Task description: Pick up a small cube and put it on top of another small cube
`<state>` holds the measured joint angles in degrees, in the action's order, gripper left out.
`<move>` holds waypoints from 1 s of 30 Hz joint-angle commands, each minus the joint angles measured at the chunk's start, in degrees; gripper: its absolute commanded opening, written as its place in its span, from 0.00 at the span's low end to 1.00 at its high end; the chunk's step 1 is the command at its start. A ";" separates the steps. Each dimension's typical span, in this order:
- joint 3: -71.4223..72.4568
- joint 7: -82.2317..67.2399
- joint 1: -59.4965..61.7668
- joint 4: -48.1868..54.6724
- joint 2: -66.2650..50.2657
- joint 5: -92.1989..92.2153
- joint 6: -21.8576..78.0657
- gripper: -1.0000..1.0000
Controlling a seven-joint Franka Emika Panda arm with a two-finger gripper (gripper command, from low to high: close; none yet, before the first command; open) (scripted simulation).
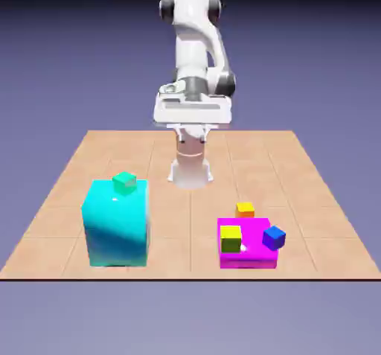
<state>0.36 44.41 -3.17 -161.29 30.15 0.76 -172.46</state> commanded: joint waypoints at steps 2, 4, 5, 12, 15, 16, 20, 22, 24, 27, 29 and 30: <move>0.60 3.24 -4.12 -0.48 -4.16 1.26 2.57 0.50; 1.19 6.47 -8.24 -0.96 -8.31 2.52 5.13 0.50; 1.49 8.08 -10.30 -1.20 -10.39 3.15 6.42 0.50; 3.58 19.40 -24.73 -2.88 -24.92 7.56 15.39 0.50; 3.98 21.56 -27.48 -3.21 -27.70 8.40 17.11 0.50; 4.29 21.24 -27.31 -2.99 -29.77 8.79 15.25 0.50; 5.56 19.96 -26.63 -2.12 -38.07 10.33 7.80 0.50; 6.19 19.32 -26.29 -1.69 -42.22 11.10 4.08 0.50; 6.43 19.08 -26.16 -1.53 -43.79 11.39 2.67 0.00; 5.80 19.72 -26.50 -1.96 -39.64 10.62 6.39 0.00; 5.17 20.36 -26.84 -2.39 -35.49 9.85 10.12 0.00; 4.85 20.68 -27.01 -2.61 -33.42 9.46 11.98 0.00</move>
<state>5.24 65.10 -30.12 -163.90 -3.26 10.21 -160.50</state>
